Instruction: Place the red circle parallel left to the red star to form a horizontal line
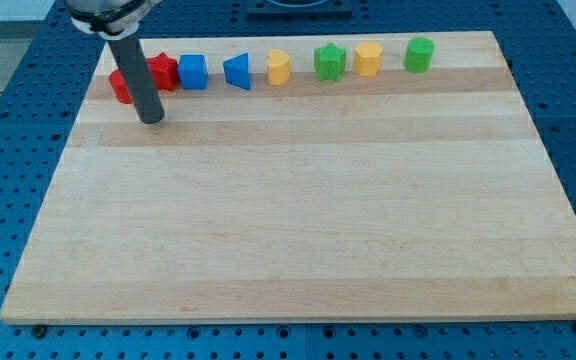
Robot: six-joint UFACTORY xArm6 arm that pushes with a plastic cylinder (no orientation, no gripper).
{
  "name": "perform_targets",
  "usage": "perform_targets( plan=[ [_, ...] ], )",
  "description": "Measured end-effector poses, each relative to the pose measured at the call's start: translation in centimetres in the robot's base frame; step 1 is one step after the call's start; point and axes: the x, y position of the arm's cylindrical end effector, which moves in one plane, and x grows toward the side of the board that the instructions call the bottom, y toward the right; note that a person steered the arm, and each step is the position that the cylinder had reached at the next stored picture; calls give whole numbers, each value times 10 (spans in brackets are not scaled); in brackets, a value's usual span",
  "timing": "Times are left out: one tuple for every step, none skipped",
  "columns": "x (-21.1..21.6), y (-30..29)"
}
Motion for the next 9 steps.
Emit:
perform_targets(
  plan=[
    [-14, -10],
    [-18, -36],
    [-18, -39],
    [-26, -34],
    [-31, -33],
    [-31, -35],
    [-31, -36],
    [-34, -47],
    [-39, -58]
  ],
)
